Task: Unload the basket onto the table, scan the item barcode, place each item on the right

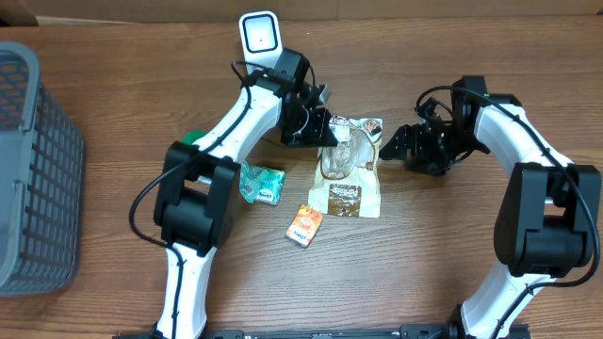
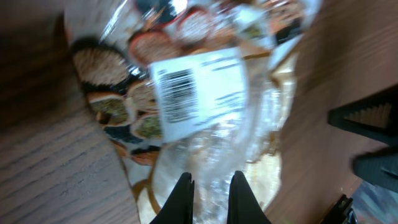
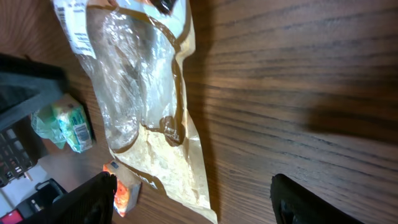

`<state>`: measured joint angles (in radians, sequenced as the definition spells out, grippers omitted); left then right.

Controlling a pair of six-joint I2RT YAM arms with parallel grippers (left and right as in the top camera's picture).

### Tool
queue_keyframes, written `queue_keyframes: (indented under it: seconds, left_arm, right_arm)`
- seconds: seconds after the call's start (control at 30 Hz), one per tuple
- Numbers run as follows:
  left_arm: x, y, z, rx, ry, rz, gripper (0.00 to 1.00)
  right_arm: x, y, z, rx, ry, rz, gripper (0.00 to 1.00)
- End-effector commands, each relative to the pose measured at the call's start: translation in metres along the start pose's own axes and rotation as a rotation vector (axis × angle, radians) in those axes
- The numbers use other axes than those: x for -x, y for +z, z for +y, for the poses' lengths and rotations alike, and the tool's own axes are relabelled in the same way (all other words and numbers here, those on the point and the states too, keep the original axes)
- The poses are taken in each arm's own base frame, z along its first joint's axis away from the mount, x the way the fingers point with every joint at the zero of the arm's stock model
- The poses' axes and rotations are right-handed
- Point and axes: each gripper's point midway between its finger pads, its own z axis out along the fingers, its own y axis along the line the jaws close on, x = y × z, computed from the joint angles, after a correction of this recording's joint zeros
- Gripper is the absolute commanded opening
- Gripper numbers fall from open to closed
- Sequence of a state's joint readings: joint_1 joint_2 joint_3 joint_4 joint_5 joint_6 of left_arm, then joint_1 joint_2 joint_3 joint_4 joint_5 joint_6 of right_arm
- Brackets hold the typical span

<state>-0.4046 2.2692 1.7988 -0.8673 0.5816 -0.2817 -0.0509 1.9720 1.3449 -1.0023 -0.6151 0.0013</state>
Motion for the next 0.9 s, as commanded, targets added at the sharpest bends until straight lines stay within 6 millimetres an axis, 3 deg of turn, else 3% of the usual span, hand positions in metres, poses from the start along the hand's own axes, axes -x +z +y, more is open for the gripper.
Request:
queue_keyframes:
  seconds: [0.0,0.23,0.57,0.7,0.87]
  left_arm:
    - [-0.018,0.026,0.018,0.006,-0.118,0.092,0.04]
    - [-0.026,0.035,0.026,0.021,-0.164,0.128,0.04]
    - [-0.031,0.041,0.029,0.024,-0.199,0.15,0.04]
    - [-0.034,0.043,0.029,0.01,-0.211,0.167,0.04]
    - [-0.034,0.045,0.031,0.008,-0.216,0.171,0.04]
  right_arm:
    - [-0.005,0.007,0.007,0.06,-0.006,0.011,0.77]
    - [-0.01,0.018,0.013,0.121,-0.022,0.011,0.77]
    - [-0.028,0.061,0.036,0.154,-0.06,0.046,0.7]
    - [-0.036,0.079,0.048,0.182,-0.059,0.07,0.63]
    - [-0.033,0.077,0.066,0.289,-0.092,0.066,0.5]
